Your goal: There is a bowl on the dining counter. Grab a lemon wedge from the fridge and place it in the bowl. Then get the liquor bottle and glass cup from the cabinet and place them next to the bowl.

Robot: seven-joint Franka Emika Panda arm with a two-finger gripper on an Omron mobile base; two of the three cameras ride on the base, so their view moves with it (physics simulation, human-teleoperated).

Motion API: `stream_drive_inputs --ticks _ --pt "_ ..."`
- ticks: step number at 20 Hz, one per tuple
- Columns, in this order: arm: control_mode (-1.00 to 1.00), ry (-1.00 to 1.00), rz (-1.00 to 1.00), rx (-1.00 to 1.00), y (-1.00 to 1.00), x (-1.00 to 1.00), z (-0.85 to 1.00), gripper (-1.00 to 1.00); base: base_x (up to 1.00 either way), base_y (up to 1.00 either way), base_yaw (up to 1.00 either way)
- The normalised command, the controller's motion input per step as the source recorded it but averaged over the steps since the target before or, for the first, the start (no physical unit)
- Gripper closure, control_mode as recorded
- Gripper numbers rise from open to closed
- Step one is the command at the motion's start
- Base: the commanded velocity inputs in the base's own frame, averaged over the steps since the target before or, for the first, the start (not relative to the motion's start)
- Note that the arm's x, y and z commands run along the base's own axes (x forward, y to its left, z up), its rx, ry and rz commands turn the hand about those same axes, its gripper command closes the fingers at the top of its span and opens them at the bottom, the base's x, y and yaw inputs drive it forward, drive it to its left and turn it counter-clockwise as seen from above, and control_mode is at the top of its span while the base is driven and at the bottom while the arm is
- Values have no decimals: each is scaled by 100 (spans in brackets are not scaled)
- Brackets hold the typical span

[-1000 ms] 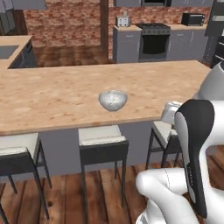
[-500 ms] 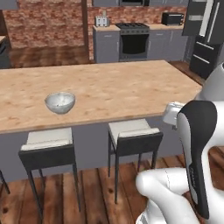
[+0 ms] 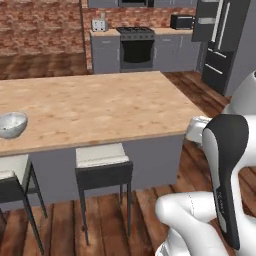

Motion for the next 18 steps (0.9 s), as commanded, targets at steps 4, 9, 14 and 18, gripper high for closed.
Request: stream_drive_inputs --ticks 4,9,14,18 --pt "100 0 0 0 0 0 0 -100 52 -100 0" --pt "100 0 0 0 0 0 0 -100 60 -100 0" --pt "100 0 0 0 0 0 0 -100 65 -100 0" --pt "100 0 0 0 0 0 0 -100 66 -100 0"
